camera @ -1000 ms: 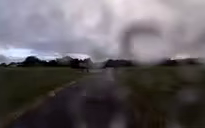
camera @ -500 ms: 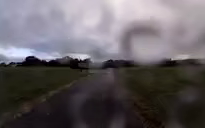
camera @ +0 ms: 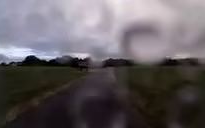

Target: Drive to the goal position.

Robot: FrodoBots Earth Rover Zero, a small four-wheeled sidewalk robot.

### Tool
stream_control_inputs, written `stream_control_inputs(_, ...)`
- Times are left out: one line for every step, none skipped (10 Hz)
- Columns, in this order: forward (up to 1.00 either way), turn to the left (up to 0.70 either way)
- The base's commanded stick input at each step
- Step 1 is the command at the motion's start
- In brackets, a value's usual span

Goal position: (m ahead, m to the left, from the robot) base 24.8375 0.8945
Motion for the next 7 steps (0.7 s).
stream_control_inputs(0.7,0.0)
stream_control_inputs(0.7,0.0)
stream_control_inputs(0.7,0.0)
stream_control_inputs(0.7,0.0)
stream_control_inputs(0.7,0.0)
stream_control_inputs(0.7,0.0)
stream_control_inputs(0.7,0.0)
